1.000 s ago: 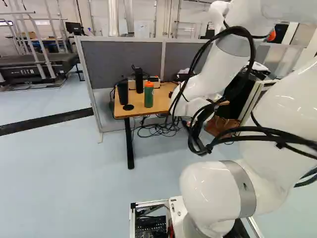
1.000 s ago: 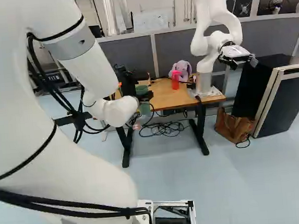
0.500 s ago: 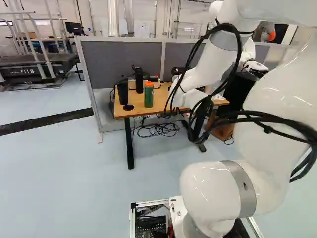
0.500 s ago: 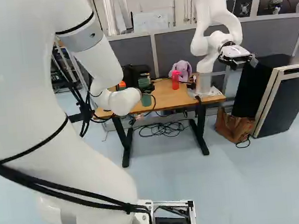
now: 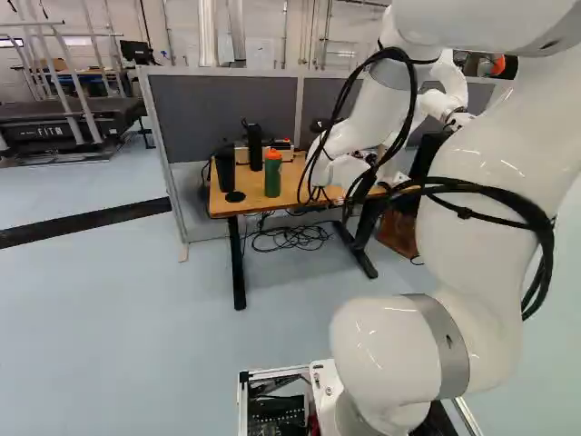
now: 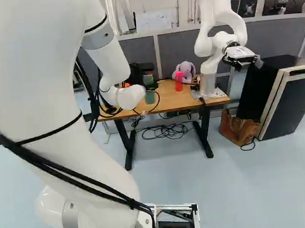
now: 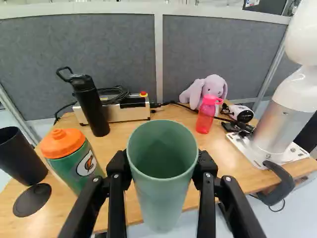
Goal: Place the green cup on the table
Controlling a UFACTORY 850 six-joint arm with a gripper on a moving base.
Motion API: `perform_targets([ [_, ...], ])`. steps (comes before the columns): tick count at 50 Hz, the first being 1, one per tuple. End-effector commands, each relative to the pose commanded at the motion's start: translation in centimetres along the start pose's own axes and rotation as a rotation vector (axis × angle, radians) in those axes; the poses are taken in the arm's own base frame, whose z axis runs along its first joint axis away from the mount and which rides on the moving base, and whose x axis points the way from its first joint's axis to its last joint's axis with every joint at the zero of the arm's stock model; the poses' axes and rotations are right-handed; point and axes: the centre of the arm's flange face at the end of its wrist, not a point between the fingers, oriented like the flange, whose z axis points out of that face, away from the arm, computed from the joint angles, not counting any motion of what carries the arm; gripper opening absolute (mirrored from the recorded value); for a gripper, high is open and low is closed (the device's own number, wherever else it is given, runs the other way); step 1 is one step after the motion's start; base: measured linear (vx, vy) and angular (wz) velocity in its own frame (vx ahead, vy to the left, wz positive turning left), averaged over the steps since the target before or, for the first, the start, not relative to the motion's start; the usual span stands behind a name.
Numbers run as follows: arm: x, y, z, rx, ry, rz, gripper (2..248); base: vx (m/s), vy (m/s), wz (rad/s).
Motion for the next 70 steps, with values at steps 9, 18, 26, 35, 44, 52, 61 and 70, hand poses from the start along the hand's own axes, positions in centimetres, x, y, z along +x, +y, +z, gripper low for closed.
perform_targets([
  [9, 0.3, -0.1, 1.8, 0.002, 0.005, 0.0, 127, 0.0, 0.0, 0.0],
  [18, 0.7, -0.2, 3.7, 0.003, 0.011, -0.001, 127, 0.0, 0.0, 0.0],
  [26, 0.9, -0.3, 5.3, 0.005, 0.017, -0.001, 127, 0.0, 0.0, 0.0],
  [35, 1.2, -0.4, 7.1, 0.006, 0.025, -0.001, 127, 0.0, 0.0, 0.0],
  [44, 0.8, -0.4, 9.1, 0.008, 0.023, -0.002, 127, 0.0, 0.0, 0.0],
  [52, 0.2, -0.5, 11.0, 0.009, 0.017, -0.002, 127, 0.0, 0.0, 0.0],
  [61, -0.5, -0.6, 13.1, 0.01, 0.016, -0.002, 127, 0.0, 0.0, 0.0],
  [70, -1.2, -0.7, 15.2, 0.011, 0.027, -0.003, 127, 0.0, 0.0, 0.0],
])
